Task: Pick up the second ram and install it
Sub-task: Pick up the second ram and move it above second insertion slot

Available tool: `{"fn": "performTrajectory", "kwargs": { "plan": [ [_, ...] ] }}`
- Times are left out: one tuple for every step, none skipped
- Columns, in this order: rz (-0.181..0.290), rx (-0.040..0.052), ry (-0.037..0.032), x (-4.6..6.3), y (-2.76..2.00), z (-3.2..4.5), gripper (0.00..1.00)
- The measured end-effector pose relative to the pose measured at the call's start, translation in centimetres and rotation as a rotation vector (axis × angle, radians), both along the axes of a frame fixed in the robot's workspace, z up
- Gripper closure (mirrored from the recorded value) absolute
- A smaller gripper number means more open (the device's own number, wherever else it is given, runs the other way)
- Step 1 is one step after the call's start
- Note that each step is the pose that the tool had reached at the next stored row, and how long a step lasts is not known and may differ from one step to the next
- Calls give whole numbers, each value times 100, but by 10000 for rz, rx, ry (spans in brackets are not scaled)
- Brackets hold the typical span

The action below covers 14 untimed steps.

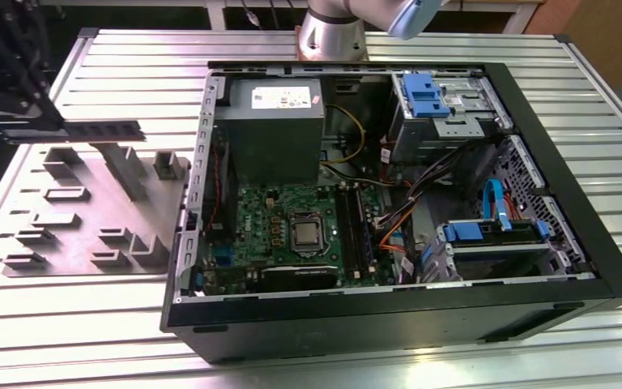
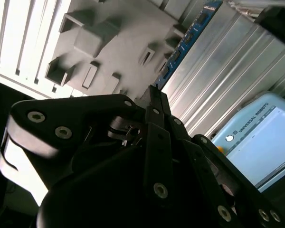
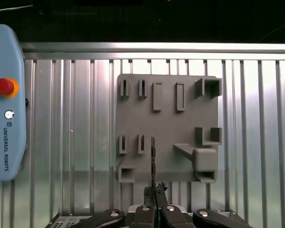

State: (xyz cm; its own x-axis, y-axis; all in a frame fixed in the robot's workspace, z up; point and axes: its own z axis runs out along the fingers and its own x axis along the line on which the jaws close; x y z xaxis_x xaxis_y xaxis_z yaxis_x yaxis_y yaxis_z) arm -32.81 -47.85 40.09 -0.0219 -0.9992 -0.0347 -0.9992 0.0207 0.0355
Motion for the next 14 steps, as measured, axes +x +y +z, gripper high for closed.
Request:
{"fn": "performTrajectory", "kwargs": {
  "plan": [
    [0, 1, 3, 45, 0, -1, 89],
    [1, 1, 7, 90, 0, -1, 89],
    [2, 1, 12, 138, 0, -1, 89],
    [3, 1, 16, 183, 0, 0, 89],
    [3, 0, 19, 226, 0, 0, 89],
    [3, 1, 22, 266, 0, 0, 89],
    [4, 1, 23, 305, 0, -1, 89],
    [5, 1, 24, 341, 0, -1, 89],
    [6, 2, 26, 378, 0, -1, 89],
    [6, 0, 29, 416, 0, 0, 89],
    [8, 1, 30, 459, 0, 0, 89],
    [8, 1, 32, 501, 0, 0, 89],
    [10, 2, 33, 538, 0, -1, 89],
    [11, 2, 33, 568, 0, -1, 89]
  ]
}}
